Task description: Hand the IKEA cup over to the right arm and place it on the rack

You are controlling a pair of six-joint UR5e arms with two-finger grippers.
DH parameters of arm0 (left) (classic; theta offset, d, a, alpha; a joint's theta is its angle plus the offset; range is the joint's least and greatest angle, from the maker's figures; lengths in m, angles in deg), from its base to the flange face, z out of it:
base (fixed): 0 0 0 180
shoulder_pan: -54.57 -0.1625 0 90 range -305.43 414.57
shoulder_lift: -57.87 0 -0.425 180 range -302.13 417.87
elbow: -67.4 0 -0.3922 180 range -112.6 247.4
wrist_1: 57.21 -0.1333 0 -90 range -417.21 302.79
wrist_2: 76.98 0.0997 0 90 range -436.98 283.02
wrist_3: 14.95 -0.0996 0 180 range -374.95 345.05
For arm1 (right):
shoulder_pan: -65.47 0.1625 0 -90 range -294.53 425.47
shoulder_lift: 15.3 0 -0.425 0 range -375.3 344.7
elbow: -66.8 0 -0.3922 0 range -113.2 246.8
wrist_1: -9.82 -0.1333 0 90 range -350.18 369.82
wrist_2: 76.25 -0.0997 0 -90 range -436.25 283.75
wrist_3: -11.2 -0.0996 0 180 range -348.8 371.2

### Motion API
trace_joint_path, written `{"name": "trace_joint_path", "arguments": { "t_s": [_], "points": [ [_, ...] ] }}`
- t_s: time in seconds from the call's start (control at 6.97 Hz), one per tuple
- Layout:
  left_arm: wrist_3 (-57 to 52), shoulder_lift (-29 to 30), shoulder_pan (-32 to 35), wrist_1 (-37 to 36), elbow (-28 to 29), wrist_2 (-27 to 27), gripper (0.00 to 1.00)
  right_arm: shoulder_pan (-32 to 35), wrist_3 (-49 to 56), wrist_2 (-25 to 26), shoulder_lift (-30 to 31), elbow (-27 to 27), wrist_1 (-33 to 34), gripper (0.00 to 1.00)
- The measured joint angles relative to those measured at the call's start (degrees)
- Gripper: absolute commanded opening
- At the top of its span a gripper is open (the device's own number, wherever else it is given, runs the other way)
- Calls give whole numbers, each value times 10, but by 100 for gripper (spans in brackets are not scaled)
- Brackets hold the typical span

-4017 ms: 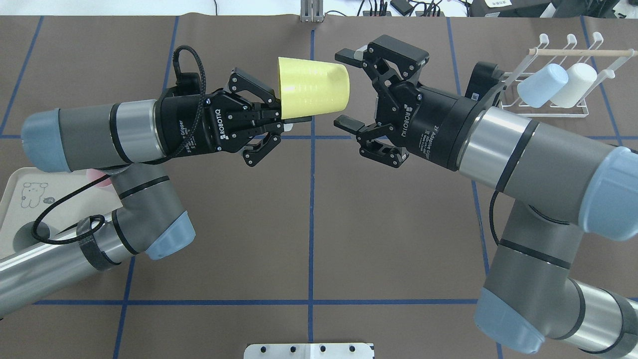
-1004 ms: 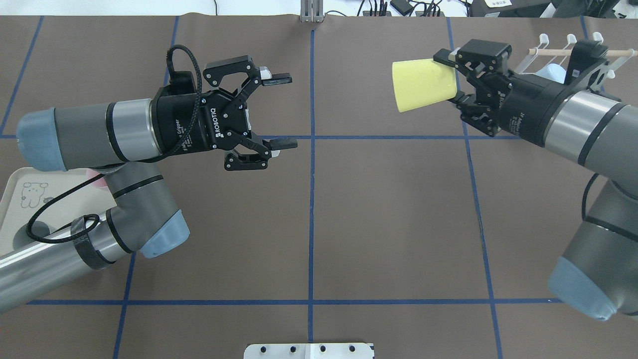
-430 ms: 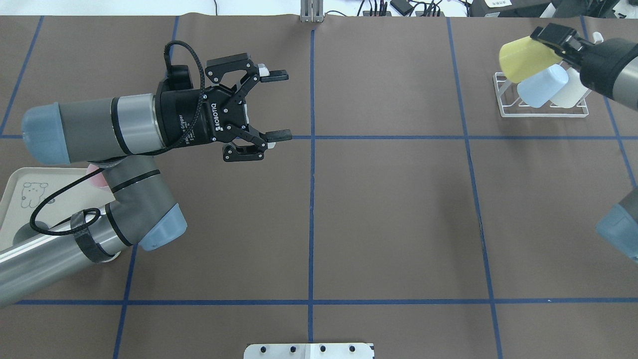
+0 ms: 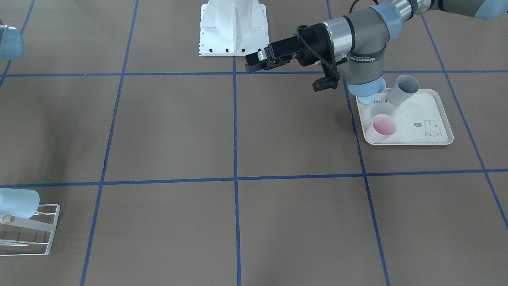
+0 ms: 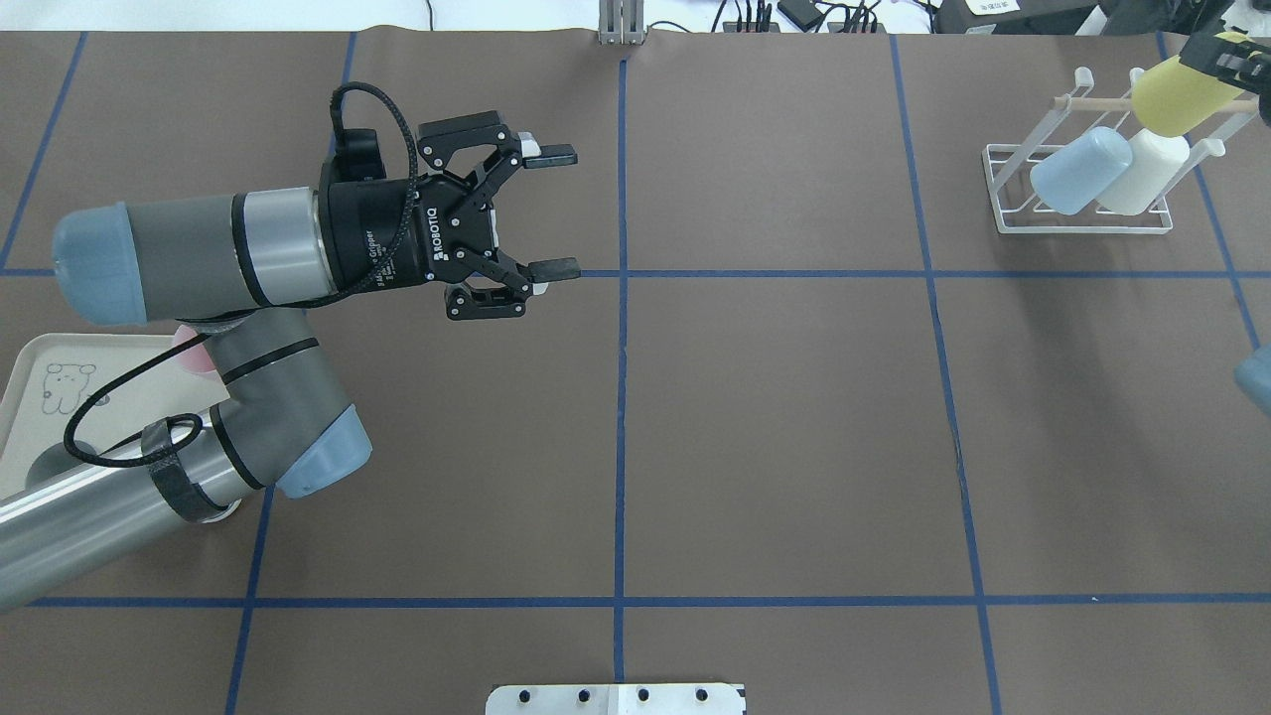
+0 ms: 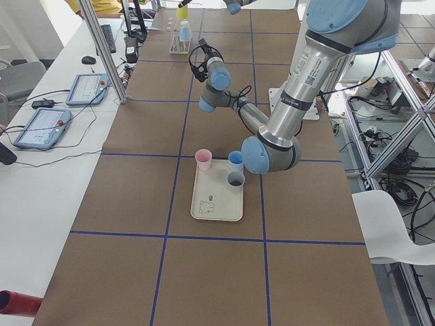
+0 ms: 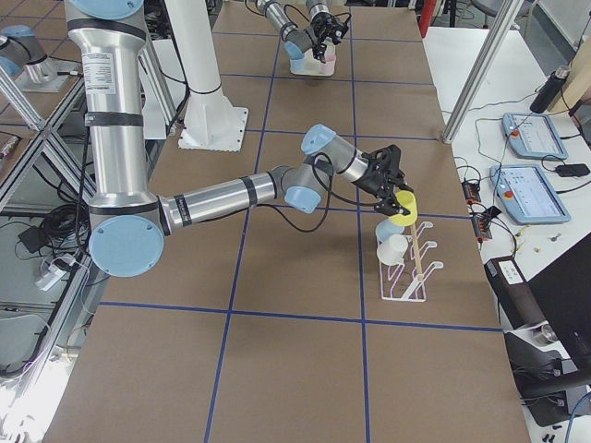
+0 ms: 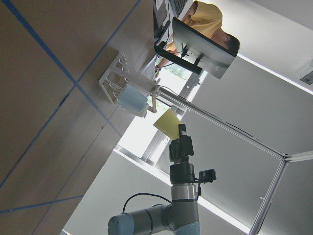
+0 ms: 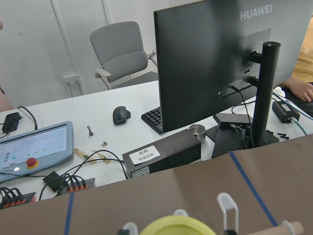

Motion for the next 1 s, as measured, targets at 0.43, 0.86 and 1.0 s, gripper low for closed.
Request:
{"name": "trace_joint_path", "arguments": {
  "t_s": [0.43, 0.86, 1.0],
  "points": [
    [-5, 0, -1, -4, 2, 0, 99, 55, 54, -67, -16, 69, -3, 0],
    [-5, 0, -1, -5, 2, 1, 99, 60, 56, -105, -16, 82, -4, 0],
    [-5, 0, -2, -5, 2, 1, 99, 60, 56, -110, -14, 84, -4, 0]
  ]
}}
